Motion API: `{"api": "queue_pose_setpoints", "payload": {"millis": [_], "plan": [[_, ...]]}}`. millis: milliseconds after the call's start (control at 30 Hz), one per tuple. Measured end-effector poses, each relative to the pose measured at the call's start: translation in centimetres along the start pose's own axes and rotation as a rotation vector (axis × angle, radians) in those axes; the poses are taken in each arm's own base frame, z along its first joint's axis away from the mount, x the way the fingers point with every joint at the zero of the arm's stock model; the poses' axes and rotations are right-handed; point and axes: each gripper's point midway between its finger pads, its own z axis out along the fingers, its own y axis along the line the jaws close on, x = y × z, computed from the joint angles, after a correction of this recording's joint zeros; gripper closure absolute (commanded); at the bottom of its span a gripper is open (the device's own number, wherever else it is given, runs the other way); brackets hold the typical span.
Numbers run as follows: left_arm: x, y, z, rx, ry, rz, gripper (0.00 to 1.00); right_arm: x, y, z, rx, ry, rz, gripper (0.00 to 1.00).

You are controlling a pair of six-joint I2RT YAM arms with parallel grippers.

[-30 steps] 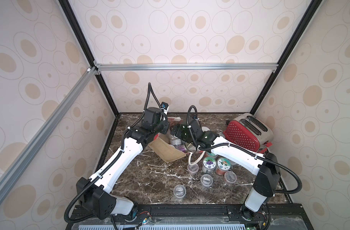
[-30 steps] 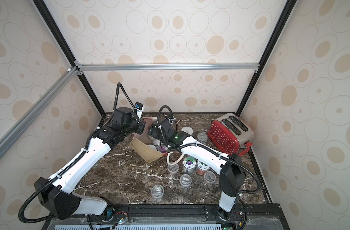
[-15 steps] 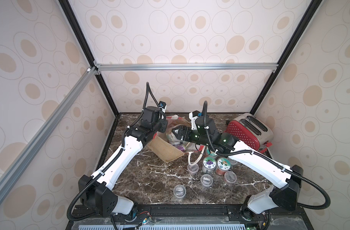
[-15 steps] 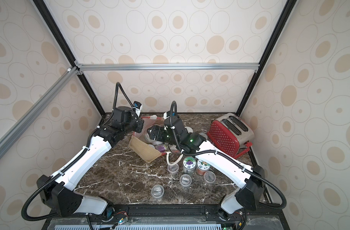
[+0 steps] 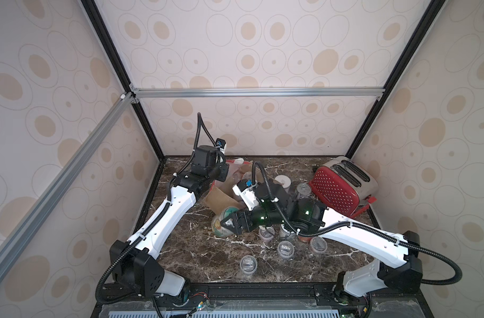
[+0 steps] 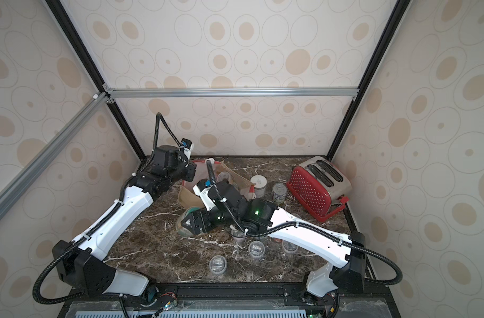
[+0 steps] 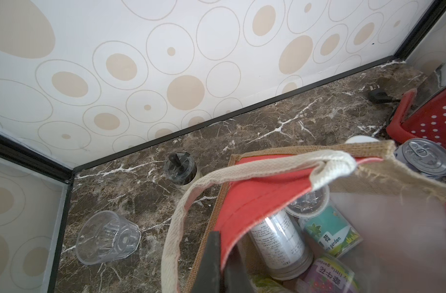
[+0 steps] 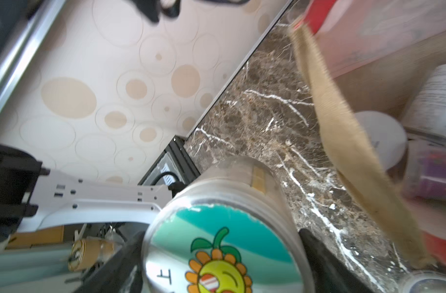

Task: Take out the seed jars from the canvas bag
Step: Place the seed jar at the center of the board.

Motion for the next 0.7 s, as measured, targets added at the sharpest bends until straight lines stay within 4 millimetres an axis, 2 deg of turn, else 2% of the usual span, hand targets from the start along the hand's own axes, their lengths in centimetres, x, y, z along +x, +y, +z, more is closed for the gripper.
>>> {"api": "queue_pose_setpoints", "payload": {"millis": [133,267,433,567,633,700], "plan": [[0.0,0.0,0.2,0.005,-0.001,-0.003,1.0,3.3,1.4,2.7,0.005,0.087,-0.075,0.31],[0.0,0.0,0.3,0.013,0.0,-0.004,1.0,7.0,1.6,7.0,0.069,0.176,-0.153,0.32],[0.1,0.0,0.3,0.02,0.001,-0.006,1.0,11.6,-0.2,13.2,0.175,0.303,-0.215,0.31],[0.1,0.0,0.3,0.022,0.001,-0.007,1.0,14.8,-3.1,16.5,0.254,0.393,-0.227,0.3],[0.1,0.0,0.3,0.026,0.001,-0.008,1.0,16.0,-4.2,17.5,0.282,0.423,-0.229,0.22],[0.1,0.0,0.3,0.028,0.001,-0.008,1.0,15.7,-4.1,17.8,0.281,0.415,-0.229,0.1]]}}
